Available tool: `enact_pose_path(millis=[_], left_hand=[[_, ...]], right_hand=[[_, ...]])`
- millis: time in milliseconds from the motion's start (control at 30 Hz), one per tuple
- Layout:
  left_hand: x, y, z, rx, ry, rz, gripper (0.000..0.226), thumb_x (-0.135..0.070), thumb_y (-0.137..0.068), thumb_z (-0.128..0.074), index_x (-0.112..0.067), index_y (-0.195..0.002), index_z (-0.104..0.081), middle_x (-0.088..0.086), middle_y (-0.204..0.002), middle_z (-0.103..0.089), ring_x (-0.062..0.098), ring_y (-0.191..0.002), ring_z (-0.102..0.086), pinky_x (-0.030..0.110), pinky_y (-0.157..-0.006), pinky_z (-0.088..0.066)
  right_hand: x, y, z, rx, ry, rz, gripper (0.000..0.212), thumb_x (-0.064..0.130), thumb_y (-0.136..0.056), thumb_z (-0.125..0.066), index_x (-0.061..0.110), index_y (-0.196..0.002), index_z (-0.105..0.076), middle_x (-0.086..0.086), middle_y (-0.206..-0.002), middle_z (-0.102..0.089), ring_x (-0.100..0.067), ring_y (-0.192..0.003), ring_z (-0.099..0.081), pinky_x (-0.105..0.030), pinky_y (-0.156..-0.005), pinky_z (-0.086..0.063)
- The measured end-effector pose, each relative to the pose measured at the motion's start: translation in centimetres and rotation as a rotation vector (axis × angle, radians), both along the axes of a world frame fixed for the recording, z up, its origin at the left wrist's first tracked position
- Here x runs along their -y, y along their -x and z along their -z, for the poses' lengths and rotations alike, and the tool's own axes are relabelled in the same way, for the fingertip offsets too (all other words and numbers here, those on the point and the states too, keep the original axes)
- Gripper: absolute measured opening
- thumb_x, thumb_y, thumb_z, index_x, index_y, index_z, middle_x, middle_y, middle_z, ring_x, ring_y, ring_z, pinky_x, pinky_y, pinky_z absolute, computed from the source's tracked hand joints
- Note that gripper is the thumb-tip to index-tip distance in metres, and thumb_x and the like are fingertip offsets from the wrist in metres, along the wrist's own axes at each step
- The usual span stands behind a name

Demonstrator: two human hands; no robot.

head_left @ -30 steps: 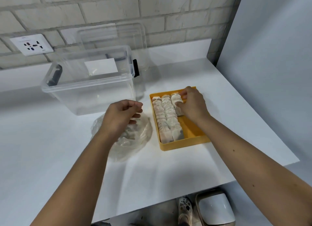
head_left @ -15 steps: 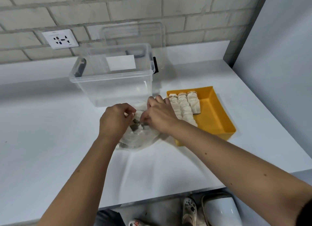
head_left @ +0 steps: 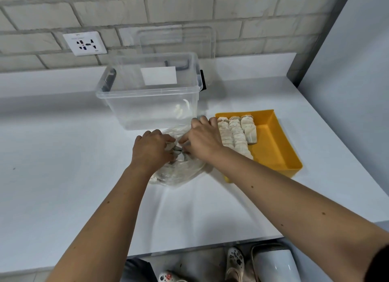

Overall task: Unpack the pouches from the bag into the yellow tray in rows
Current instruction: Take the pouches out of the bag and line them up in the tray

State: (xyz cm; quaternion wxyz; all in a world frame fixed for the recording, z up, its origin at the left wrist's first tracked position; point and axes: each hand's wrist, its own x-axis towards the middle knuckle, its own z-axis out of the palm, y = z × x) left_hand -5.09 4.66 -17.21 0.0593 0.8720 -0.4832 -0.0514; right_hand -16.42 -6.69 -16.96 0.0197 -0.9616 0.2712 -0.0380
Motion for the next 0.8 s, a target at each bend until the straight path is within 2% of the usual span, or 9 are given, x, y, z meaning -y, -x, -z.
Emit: enact_pose_path(millis=[167,300,433,500,633,700,800], left_hand=[[0.1,-0.3,0.3,-0.063,0.042,-0.009,0.048,-0.043,-0.077,-0.078,-0.036,-0.122,-0.066,-0.002,-0.103,-0.062,0.022,-0.105,-0.057,0.034,-0.089,-0.037],[0.1,-0.3,0.4,-0.085,0.047,-0.003,0.048,-0.043,-0.077,-0.078,-0.033,-0.123,-0.066,0.001,-0.103,-0.064,0.023,-0.102,-0.06,0.035,-0.086,-0.043],[0.0,-0.4,0.6,-0.107,0.059,-0.025,0.048,-0.045,-0.08,-0.075,-0.031,-0.125,-0.065,0.001,-0.105,-0.063,0.024,-0.103,-0.061,0.034,-0.088,-0.043],[-0.2,-0.5,0.6,-0.125,0.067,-0.053,0.048,-0.05,-0.08,-0.074,-0.031,-0.124,-0.065,-0.002,-0.103,-0.062,0.022,-0.103,-0.061,0.034,-0.088,-0.043],[-0.3,-0.5,0.5,-0.152,0.096,-0.068,0.05,-0.051,-0.079,-0.075,-0.03,-0.123,-0.065,-0.007,-0.094,-0.058,0.021,-0.099,-0.06,0.033,-0.086,-0.042],[-0.2,-0.3,0.5,-0.113,0.113,-0.055,0.046,-0.047,-0.082,-0.074,-0.029,-0.123,-0.065,-0.006,-0.099,-0.063,0.021,-0.099,-0.061,0.033,-0.085,-0.042],[0.2,0.0,0.2,-0.04,0.105,-0.054,0.034,-0.034,-0.087,-0.068,-0.03,-0.121,-0.065,-0.008,-0.107,-0.068,0.02,-0.103,-0.061,0.031,-0.088,-0.039]], right_hand=[[-0.3,-1.5,1.2,-0.077,0.13,0.026,0.022,0.024,-0.085,-0.06,0.026,-0.103,-0.072,-0.001,-0.111,-0.055,-0.025,-0.112,-0.042,-0.042,-0.095,-0.026],[-0.4,-2.1,1.7,-0.07,0.118,0.061,0.021,0.044,-0.085,-0.063,0.025,-0.092,-0.069,0.002,-0.1,-0.066,-0.022,-0.105,-0.052,-0.042,-0.094,-0.026],[-0.2,-2.6,2.0,-0.047,0.123,0.052,0.014,0.036,-0.088,-0.062,0.027,-0.078,-0.062,0.003,-0.09,-0.07,-0.02,-0.1,-0.055,-0.042,-0.095,-0.025],[0.0,-2.5,2.2,-0.033,0.126,0.01,0.014,0.031,-0.089,-0.059,0.025,-0.079,-0.067,0.004,-0.089,-0.069,-0.019,-0.098,-0.054,-0.041,-0.094,-0.023],[1.4,-1.2,2.0,0.059,-0.018,-0.025,0.024,0.044,-0.087,-0.058,0.027,-0.087,-0.075,0.006,-0.086,-0.067,-0.019,-0.092,-0.052,-0.037,-0.083,-0.024],[1.8,-0.2,1.5,0.12,-0.102,-0.018,0.025,0.047,-0.086,-0.061,0.027,-0.087,-0.076,0.007,-0.083,-0.065,-0.016,-0.089,-0.054,-0.037,-0.082,-0.027],[2.3,1.6,0.4,0.28,-0.287,0.027,0.024,0.042,-0.085,-0.065,0.021,-0.078,-0.074,0.005,-0.079,-0.064,-0.014,-0.081,-0.058,-0.034,-0.082,-0.032]])
